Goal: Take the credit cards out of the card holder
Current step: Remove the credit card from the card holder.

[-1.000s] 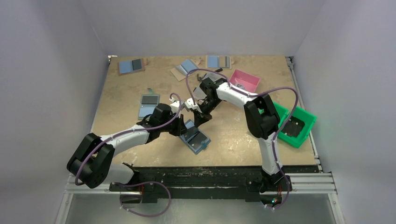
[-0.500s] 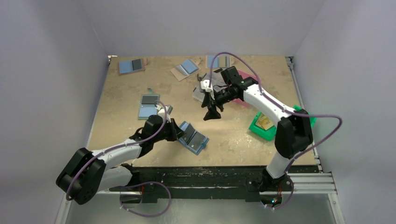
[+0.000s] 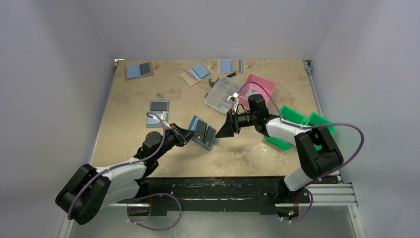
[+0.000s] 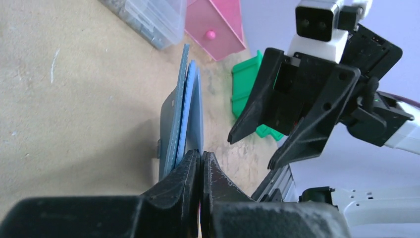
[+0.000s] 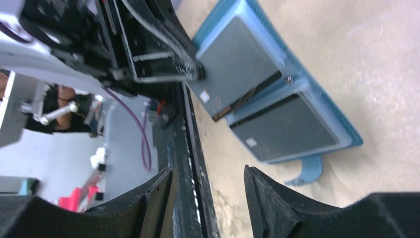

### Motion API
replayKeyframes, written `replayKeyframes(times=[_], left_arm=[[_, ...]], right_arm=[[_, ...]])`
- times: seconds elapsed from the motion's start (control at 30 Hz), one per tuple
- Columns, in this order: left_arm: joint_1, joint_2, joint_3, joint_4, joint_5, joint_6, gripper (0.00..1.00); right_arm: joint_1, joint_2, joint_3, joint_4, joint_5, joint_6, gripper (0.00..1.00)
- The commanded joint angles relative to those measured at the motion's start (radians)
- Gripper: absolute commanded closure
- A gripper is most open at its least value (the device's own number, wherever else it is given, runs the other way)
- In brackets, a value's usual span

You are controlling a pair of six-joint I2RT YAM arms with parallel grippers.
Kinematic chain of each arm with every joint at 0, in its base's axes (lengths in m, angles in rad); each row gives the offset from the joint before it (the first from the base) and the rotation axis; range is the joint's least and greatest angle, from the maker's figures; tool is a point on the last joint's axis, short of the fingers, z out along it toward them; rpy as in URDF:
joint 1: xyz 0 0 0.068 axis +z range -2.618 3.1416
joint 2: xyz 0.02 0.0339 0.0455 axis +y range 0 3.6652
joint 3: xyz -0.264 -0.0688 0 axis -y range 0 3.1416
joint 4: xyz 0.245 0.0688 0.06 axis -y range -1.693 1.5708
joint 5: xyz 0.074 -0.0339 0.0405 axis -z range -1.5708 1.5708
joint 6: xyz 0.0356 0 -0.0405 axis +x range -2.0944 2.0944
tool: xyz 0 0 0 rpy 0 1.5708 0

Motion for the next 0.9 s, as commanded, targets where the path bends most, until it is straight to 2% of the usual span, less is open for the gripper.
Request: replayKeyframes(times=[0.0,0.13,0.3,0.57,0.87], left_arm=[[-0.002,0.015,-0.007,0.241,-0.012,-0.071,1.00],[-0.003,0.046,-0.010,0.291,-0.002,-0.096,1.00],[-0.007,0.073,-0.024,0.351,-0.006,-0.127,1.00],[-0.017,0.105,-0.015,0.413,-0.006,-0.153,1.00],[-0.031,0.086,-0.004,0.419,-0.021,-0.167,1.00]], right_arm=[[0.000,0.045,0.001,0.436,-0.044,0.394,0.43],[0.000,0.155,-0.021,0.741,-0.088,0.640,0.47],[0.002,0.229,-0.031,0.907,-0.102,0.774,0.51],[0.020,0.244,-0.026,0.927,-0.099,0.801,0.52],[0.021,0.240,-0.012,0.873,-0.098,0.767,0.52]])
